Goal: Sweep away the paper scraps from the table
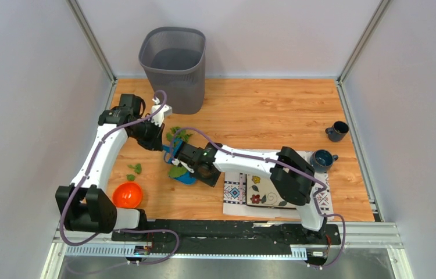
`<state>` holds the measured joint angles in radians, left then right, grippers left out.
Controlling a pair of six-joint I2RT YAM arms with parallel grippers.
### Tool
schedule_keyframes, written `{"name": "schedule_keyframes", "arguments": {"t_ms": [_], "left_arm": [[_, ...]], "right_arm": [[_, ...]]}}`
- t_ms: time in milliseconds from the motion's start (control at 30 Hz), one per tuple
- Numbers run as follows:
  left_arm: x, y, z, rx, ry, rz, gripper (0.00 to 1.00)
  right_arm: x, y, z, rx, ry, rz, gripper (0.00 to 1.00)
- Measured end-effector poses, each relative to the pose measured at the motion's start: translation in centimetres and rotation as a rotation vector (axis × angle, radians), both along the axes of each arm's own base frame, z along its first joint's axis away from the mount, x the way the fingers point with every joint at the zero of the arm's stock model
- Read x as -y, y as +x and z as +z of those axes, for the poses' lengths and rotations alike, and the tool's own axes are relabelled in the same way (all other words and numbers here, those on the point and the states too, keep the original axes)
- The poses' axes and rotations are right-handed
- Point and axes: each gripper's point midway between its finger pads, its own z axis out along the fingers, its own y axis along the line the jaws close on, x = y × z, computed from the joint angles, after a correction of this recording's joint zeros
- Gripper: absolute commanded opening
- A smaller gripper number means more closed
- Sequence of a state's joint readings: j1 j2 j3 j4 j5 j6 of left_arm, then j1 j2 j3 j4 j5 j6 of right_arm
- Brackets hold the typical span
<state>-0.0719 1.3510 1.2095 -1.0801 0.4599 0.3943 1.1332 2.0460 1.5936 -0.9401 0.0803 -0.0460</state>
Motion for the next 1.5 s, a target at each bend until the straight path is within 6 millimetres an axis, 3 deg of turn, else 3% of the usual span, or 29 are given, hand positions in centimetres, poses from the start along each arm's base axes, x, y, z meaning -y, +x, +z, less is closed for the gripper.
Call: {"name": "schedule_keyframes", "arguments": {"t_ms": [233,500,733,833,967,1133,1267,1500], "left_arm": [[-0.5,1.3,3.9,0.163,0.013,0.016,0.0],[0.8,0.9,5.1,0.151,-0.075,0.01,0.0],[0.8,3.0,10.1,0.289,-0.109,0.041,0.0],[0.4,3.8,11.2,0.337,-0.099,0.069,0.0],[-2.2,5.5,11.4,0.391,-0.009,0.17,0.0],[-7.7,8.1,12.0,0.49,0.128,0.348,0.0],[-11.1,8.7,10.9,0.499,0.19,0.449,0.0],[-12.1,8.3,7.2,0.437,0.21,0.473,0.0]], "right_arm": [[0.0,0.6,2.5,0.055,0.061,0.028,0.0],[-0.3,1.0,3.4,0.066,0.096,0.039,0.0],[0.0,1.5,3.8,0.059,0.111,0.025,0.0],[0.2,1.6,4.4,0.059,0.116,0.017,0.0],[0.4,2.1,5.7,0.052,0.118,-0.003,0.0],[0.9,3.2,8.3,0.054,0.13,-0.047,0.0],[1.7,4.7,11.3,0.069,0.141,-0.094,0.0],[1.9,8.5,17.6,0.14,0.219,-0.179,0.0]]}}
